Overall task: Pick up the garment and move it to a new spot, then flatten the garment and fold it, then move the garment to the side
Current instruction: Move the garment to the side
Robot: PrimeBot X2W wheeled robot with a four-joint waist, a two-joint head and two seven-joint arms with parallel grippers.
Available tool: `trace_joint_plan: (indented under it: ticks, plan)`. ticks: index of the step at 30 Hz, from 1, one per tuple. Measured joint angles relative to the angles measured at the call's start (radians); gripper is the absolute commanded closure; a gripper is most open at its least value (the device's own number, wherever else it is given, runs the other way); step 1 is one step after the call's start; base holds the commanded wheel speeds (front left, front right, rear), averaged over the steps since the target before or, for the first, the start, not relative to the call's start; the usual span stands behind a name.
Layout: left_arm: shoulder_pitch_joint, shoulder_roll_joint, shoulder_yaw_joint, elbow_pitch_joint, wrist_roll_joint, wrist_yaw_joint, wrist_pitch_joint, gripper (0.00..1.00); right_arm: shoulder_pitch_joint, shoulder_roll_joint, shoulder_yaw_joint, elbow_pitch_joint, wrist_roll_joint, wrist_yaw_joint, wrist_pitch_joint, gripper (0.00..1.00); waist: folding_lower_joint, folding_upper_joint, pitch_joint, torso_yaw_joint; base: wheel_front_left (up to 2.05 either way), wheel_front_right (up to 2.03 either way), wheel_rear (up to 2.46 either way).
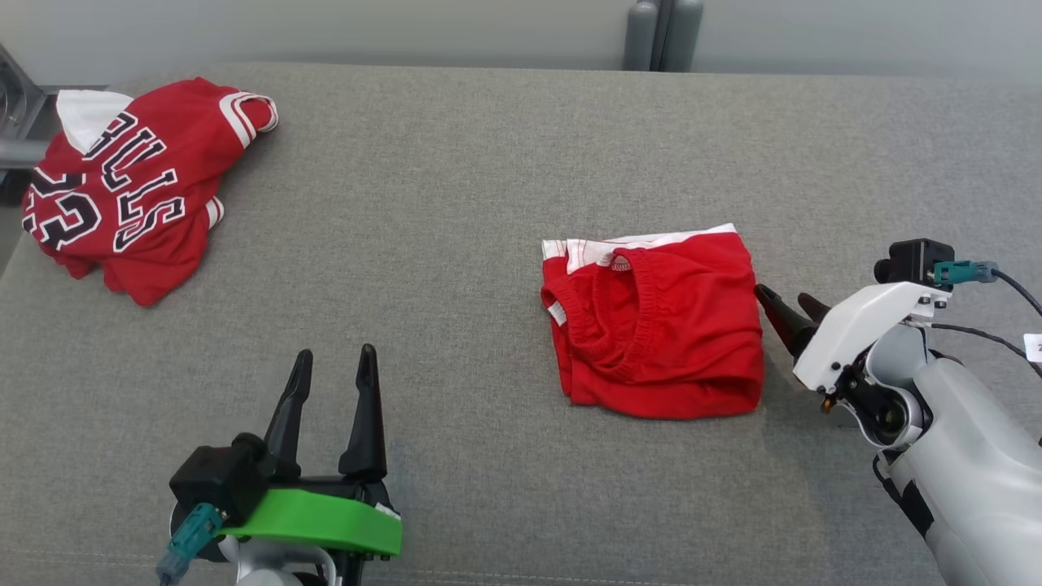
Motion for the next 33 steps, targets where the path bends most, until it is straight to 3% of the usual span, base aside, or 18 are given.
trace_joint_plan:
  ticks: [15,16,17,18,20,22,33]
  plan:
    - [-0.013,0.0,-0.017,0.009,0.023,0.0,0.0,0.0,-0.001,0.031,-0.072,0.054,0.1,0.021,-0.022,0.0,0.0,0.0,0.079,0.063,0.0,0.0,0.0]
    - [-0.014,0.0,-0.016,0.009,0.023,0.0,0.0,0.0,-0.001,0.031,-0.072,0.054,0.1,0.03,-0.022,0.16,0.0,0.0,0.083,0.068,0.0,0.0,0.0]
    - [-0.015,0.0,-0.014,0.009,0.023,0.0,0.0,0.0,-0.003,0.031,-0.071,0.054,0.101,0.034,-0.022,0.45,0.0,0.0,0.087,0.072,0.0,0.0,0.0]
    - [-0.016,0.0,-0.011,0.009,0.023,0.0,0.0,0.0,-0.006,0.031,-0.067,0.054,0.101,0.039,-0.022,0.55,0.0,0.0,0.091,0.076,0.0,0.0,0.0]
    - [-0.017,0.0,-0.004,0.009,0.023,0.0,0.0,0.0,-0.016,0.031,-0.058,0.057,0.1,0.045,-0.022,0.85,0.0,0.0,0.096,0.082,0.0,0.0,0.0]
    - [-0.017,0.0,0.003,0.011,0.023,0.0,0.0,0.0,-0.023,0.029,-0.048,0.059,0.097,0.046,-0.021,1.0,0.0,0.0,0.099,0.085,0.0,0.0,0.0]
    - [-0.017,0.0,0.032,0.004,0.023,0.0,0.0,0.0,-0.068,-0.028,-0.008,0.072,0.022,0.054,-0.026,1.0,0.0,0.0,0.101,0.045,0.0,0.0,0.0]
